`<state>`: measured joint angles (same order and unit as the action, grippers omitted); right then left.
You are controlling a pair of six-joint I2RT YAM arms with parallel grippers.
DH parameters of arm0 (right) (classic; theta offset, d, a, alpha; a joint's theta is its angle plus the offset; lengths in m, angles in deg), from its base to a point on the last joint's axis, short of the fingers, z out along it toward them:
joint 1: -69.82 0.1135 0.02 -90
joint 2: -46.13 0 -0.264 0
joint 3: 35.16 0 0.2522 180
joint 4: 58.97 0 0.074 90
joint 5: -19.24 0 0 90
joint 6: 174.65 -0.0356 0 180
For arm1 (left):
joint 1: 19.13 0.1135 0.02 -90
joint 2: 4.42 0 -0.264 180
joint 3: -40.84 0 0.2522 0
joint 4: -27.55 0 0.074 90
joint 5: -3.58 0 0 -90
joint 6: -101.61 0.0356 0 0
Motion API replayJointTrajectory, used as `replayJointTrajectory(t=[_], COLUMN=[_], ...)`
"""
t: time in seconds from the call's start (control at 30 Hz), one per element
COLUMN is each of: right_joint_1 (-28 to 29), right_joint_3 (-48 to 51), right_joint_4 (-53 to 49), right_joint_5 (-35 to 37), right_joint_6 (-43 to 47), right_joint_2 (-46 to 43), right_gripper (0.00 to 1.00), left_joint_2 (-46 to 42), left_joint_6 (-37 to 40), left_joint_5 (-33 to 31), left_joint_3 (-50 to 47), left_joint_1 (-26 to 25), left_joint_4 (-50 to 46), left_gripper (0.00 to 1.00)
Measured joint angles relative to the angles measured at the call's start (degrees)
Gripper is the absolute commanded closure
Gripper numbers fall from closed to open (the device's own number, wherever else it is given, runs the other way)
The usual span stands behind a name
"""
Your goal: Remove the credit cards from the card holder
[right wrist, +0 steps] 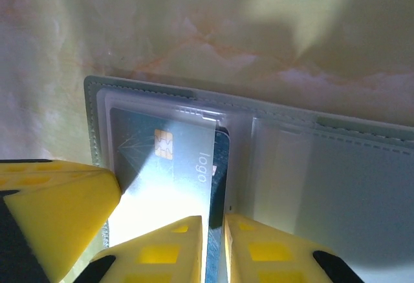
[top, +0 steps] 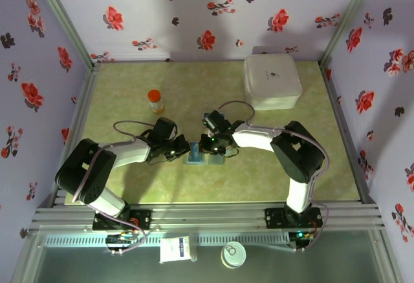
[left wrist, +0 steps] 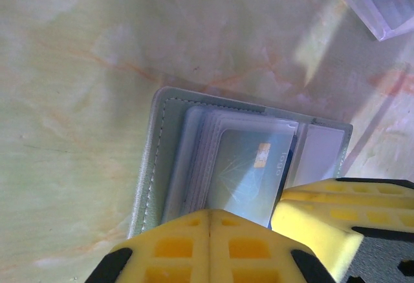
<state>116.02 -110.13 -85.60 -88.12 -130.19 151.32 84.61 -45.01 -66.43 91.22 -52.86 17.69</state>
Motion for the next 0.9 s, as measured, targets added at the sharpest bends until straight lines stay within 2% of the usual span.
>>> replayJointTrajectory(t=[0.33, 0.9], right_joint_1=[0.0, 0.1], right_joint_3=[0.2, 0.2], right_joint_4=[1.2, 2.4], right_joint_5=[-0.2, -0.2], right_joint_6=[-0.2, -1.0], right_joint_2=[-1.8, 0.5], right_gripper=[0.82, 0.81], left_joint_2=[0.0, 0.0], left_joint_6=[0.0, 0.0], left_joint_5=[0.0, 0.0], left_joint_3=[0.0, 0.0], left_joint_1=[0.0, 0.0], left_joint_4=[0.0, 0.0], left_gripper=[0.97, 0.97])
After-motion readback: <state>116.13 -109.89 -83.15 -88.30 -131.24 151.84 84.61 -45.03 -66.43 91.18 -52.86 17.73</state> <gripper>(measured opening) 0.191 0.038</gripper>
